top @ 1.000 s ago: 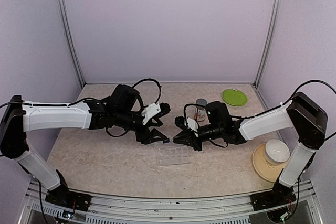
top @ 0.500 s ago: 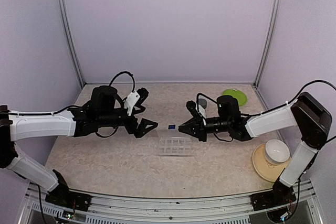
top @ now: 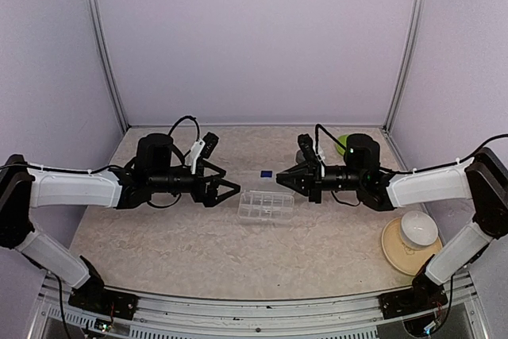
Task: Sort the pills into containers
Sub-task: Pass from the right arm to the left
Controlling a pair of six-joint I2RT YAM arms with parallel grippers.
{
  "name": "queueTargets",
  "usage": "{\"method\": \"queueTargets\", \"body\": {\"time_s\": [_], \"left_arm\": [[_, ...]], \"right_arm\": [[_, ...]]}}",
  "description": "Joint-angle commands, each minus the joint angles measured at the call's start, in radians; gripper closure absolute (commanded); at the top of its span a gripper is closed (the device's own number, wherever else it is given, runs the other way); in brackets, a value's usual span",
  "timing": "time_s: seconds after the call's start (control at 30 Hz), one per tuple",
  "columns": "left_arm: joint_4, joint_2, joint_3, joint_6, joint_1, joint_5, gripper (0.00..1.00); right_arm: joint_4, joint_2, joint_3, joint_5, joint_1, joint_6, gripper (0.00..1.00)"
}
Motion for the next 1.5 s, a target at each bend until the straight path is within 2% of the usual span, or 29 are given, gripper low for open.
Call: {"method": "queueTargets", "body": {"time_s": [0.0,0.43,0.57,0.67,0.87,1.0,1.3,1.47], "left_arm": [[0.094,0.059,0.014,-0.076,0.005,0.148,0.01],[0.249,0.167,0.029,-0.236,0.003,0.383,0.01],[0.246,0.200,0.054,-0.238,-0.015,0.403,0.02],[0.255,0.224,0.067,-0.259,-0.026,0.423,0.06],[0.306,0.259,0.079,-0.300,-0.037,0.459,0.32],[0.325,0.260,0.072,-0.303,-0.039,0.478,0.37],[0.338,0.259,0.066,-0.303,-0.041,0.504,0.60],[0.333,0.264,0.058,-0.296,-0.045,0.506,0.66]], "right_arm": [[0.045,-0.050,-0.027,-0.022,-0.007,0.018,0.93],[0.086,-0.122,-0.072,-0.003,-0.007,0.013,0.93],[0.100,-0.127,-0.074,-0.001,-0.008,0.019,0.94],[0.110,-0.122,-0.070,-0.003,-0.007,0.025,0.94],[0.122,-0.107,-0.064,0.000,-0.007,0.038,0.94],[0.116,-0.090,-0.050,0.000,-0.007,0.058,0.94],[0.120,-0.067,-0.040,0.019,-0.007,0.083,0.93],[0.112,-0.065,-0.035,0.041,-0.007,0.100,0.94]]}}
